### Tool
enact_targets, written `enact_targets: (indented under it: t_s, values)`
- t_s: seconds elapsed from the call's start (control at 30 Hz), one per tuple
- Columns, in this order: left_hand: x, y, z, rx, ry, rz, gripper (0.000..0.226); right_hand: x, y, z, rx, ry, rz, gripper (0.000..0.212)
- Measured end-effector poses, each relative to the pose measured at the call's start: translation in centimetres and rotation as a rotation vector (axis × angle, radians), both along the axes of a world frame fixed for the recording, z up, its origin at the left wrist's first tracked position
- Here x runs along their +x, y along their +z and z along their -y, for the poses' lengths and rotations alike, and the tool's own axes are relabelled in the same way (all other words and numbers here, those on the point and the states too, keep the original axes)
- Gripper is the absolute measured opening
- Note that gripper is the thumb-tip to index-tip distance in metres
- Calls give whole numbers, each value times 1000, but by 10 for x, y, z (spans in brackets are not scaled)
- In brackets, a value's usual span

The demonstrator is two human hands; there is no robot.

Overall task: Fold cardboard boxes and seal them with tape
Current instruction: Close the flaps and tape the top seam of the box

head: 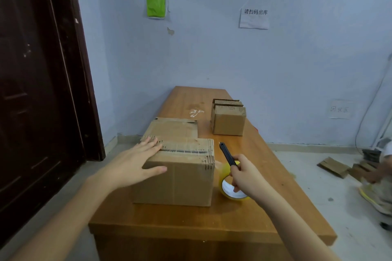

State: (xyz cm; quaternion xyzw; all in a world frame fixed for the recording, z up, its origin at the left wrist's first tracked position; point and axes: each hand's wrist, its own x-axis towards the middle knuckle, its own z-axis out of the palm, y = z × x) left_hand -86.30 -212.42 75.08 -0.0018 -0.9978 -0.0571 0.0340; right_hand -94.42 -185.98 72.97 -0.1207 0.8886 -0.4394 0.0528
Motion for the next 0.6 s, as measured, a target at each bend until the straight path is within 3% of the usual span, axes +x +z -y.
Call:
enact_targets:
  t_s: [0.17, 0.33, 0.43, 0.6]
  values:
    - [-1, 1, -2, 35, 40, 28, 97, 4, 2, 1, -15, 1, 28, 35]
    - [1, 18, -2, 258, 127, 103, 97, 7, 3, -6, -77, -12, -3, 31]
    - [-8, 30, -17, 64, 115, 14, 89, 10, 3, -10, -74, -22, -74, 26]
    - [-37, 19, -82, -24, -188, -102, 69, 10, -3, -10, -80, -53, -200, 28]
